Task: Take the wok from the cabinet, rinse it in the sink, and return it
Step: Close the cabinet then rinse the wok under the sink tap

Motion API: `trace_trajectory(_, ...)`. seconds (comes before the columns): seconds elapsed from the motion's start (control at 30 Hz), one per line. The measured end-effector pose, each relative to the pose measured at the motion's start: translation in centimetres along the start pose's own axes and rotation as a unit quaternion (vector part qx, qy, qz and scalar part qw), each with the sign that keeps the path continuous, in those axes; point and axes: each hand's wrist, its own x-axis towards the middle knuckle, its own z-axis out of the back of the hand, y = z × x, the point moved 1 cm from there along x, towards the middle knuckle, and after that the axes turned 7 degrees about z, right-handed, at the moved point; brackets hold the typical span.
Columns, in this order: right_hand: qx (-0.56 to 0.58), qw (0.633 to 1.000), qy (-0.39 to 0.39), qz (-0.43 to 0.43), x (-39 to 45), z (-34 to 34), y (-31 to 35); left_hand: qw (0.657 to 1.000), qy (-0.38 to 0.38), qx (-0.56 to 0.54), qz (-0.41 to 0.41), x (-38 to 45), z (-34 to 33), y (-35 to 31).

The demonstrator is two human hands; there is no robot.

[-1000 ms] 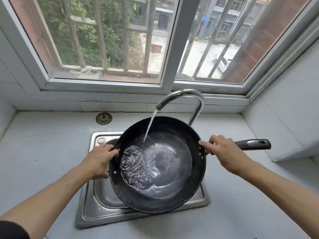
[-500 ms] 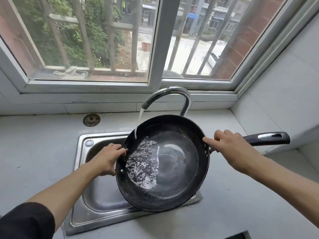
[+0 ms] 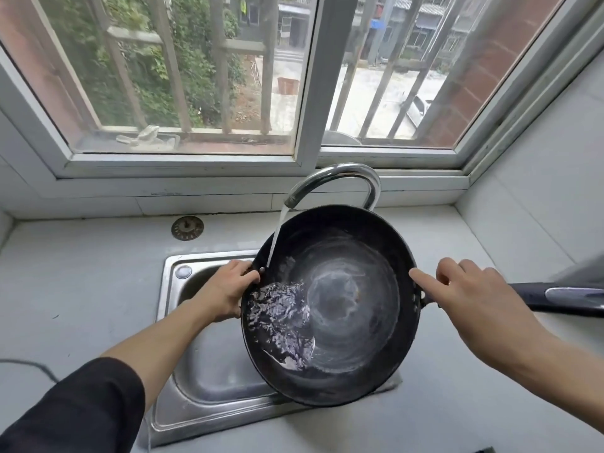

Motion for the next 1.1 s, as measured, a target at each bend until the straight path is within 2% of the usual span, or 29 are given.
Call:
trace_trajectory(0.27,0.008,1.000,-0.001,-0.021,-1.2,-0.5,-0.2,0.999,-0.038,0.036,-0.006,1.5,-0.2,-0.8)
trace_trajectory(0.77,0.063,0.997,0.018,-0.046,-2.8,-5.1,0.6,0.990,-0.075,0.113,0.044,3.1,0.4,-0.6)
trace_trajectory(1.1,0.145,0.987,-0.028,-0.059,-0.9,-8.1,1.7,0.976,-0.122,0.172,0.061,2.5,3.4,1.5)
